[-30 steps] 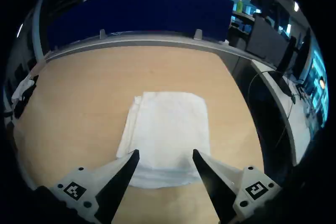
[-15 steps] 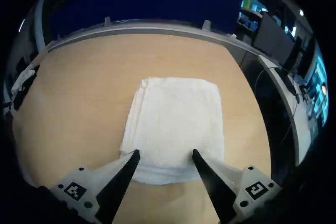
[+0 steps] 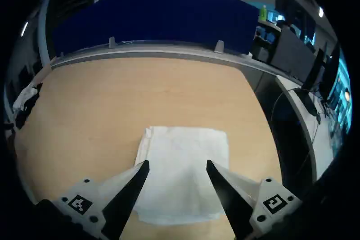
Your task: Fold towel
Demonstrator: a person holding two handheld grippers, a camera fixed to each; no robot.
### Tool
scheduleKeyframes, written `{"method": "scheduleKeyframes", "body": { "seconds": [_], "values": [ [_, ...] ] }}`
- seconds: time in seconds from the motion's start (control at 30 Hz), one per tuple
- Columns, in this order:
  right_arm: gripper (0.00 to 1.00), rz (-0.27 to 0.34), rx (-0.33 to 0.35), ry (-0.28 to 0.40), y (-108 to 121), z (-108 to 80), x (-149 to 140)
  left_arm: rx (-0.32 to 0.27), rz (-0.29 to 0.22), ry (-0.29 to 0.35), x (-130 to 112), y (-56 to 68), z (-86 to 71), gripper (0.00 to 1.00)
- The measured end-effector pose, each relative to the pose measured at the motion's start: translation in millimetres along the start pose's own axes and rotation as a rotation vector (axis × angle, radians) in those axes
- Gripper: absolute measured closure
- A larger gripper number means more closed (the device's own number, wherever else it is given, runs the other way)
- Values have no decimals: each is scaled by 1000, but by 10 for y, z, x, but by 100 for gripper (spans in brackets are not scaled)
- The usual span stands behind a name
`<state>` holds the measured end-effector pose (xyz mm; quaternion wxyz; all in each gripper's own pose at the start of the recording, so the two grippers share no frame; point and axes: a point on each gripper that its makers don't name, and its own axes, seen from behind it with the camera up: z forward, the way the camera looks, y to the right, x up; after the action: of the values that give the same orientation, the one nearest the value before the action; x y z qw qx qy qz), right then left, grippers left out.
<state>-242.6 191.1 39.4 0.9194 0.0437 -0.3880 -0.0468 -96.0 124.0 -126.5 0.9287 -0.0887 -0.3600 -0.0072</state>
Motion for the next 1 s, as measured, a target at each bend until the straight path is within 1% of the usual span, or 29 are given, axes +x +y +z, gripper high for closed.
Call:
{"method": "scheduleKeyframes", "body": {
  "seconds": [0.17, 0.33, 0.4, 0.5, 0.6, 0.7, 0.77, 0.87, 1.0],
  "values": [
    [2, 6, 1, -17, 5, 235, 89, 13, -5, -2, -8, -49, 14, 8],
    [2, 16, -3, -55, 4, 439, 36, 26, -11, -2, 1, -88, 13, 8],
    [2, 15, -7, -67, 8, 487, 11, 29, -13, -1, 9, -98, 11, 8],
    [1, 7, -11, -73, 12, 504, 6, 30, -17, 2, 20, -108, 11, 8],
    [1, 1, -15, -49, 5, 434, 91, 28, -21, 3, 22, -117, 20, 8],
    [1, 3, -23, -4, -13, 279, 224, 26, -20, 6, 27, -133, 31, 8],
    [1, 8, -29, 28, -41, 142, 305, 27, -19, 9, 33, -151, 36, 8],
    [1, 14, -41, 55, -92, -50, 340, 22, -22, 12, 45, -165, 44, 8],
    [1, 22, -49, 81, -179, -247, 321, 13, -26, 21, 80, -170, 59, 8]
  ]
}}
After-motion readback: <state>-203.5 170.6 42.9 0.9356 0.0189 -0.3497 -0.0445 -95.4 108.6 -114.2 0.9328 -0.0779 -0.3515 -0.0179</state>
